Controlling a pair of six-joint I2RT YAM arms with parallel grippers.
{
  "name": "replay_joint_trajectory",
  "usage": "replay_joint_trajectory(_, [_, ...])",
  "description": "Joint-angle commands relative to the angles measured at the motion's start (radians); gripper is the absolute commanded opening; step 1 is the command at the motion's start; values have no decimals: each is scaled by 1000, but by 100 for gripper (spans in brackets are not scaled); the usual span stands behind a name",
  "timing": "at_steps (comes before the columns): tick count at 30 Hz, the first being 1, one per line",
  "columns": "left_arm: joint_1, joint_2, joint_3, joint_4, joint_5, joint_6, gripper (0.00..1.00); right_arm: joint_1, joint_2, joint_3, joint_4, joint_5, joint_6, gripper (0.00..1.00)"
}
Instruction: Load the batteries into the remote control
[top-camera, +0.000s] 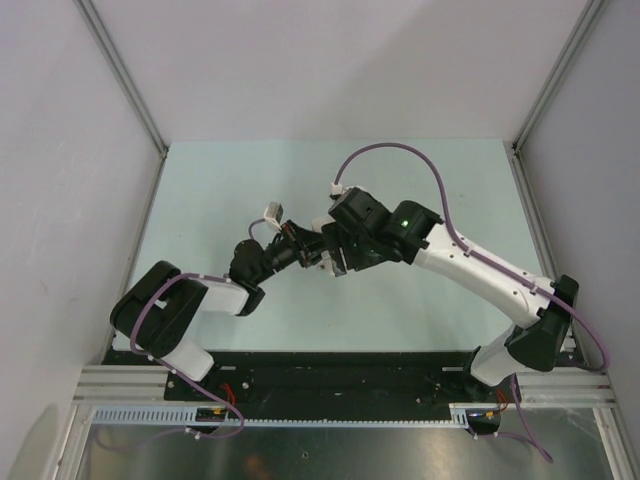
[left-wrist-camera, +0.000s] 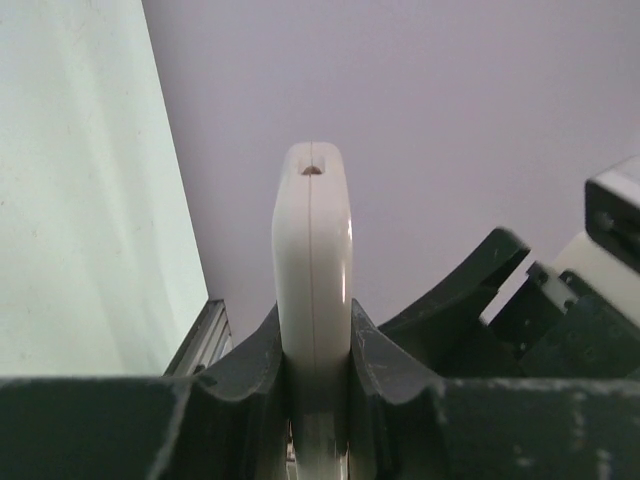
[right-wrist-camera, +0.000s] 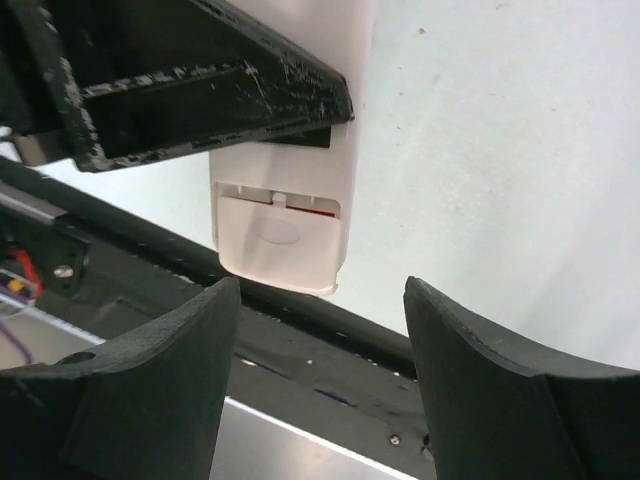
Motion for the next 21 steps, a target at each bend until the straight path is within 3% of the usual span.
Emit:
replay_joint_trajectory(1, [9, -23, 57, 42, -31, 52, 0, 49, 22, 70, -82, 188, 1, 71])
replay_joint_trajectory(21, [10, -48, 59, -9, -37, 43, 0, 108, 95, 130, -65, 235, -19, 70])
